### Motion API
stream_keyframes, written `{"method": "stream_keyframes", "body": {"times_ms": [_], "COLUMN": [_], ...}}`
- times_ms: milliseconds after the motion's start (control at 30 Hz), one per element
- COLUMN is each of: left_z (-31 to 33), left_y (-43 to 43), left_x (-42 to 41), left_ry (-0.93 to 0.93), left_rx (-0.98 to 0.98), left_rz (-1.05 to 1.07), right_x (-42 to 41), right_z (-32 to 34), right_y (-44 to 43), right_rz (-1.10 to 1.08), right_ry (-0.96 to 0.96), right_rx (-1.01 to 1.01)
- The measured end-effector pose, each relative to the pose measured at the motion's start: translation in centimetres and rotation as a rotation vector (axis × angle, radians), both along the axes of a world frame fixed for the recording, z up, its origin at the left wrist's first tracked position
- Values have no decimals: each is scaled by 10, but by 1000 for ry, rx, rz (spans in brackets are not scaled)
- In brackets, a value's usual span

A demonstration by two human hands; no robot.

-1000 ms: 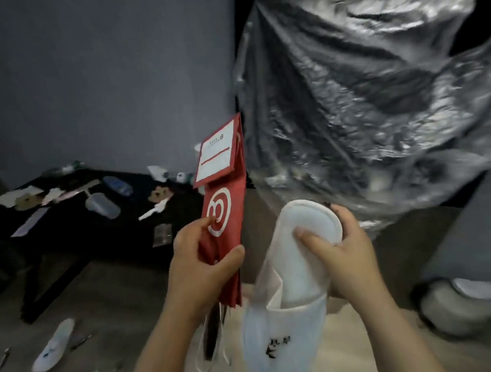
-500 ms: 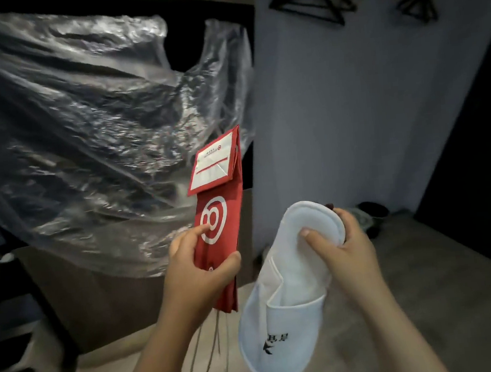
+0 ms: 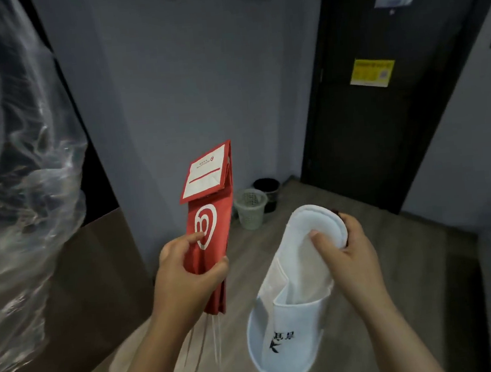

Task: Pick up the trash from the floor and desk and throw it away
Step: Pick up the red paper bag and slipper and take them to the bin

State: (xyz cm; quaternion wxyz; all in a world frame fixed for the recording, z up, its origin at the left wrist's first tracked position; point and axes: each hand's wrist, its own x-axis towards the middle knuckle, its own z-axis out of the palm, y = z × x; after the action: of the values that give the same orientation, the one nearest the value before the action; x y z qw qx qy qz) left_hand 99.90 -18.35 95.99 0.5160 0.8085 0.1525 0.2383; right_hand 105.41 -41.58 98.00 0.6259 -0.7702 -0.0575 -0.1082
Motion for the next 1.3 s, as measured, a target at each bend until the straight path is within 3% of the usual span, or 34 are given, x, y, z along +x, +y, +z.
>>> {"method": "stream_keyframes", "body": {"times_ms": [367,533,867,1300], "left_z": [-12,-17,-41,-63], "left_y": [53,56,54,52], "left_x": [231,283,484,699], "left_ry": [76,79,157,285], "left_rx": [-52,-28,-23,118], "left_rz": [-71,-98,-99,-77], "right_x": [211,260,465,702], "right_z": [-5,-14,-44,-61], "right_y": [40,42,28,17], "right_rz": [-120,-121,-102,-55], "right_ry": [6,39,59,171], "right_rx": [-114,-114,-60,-98]}}
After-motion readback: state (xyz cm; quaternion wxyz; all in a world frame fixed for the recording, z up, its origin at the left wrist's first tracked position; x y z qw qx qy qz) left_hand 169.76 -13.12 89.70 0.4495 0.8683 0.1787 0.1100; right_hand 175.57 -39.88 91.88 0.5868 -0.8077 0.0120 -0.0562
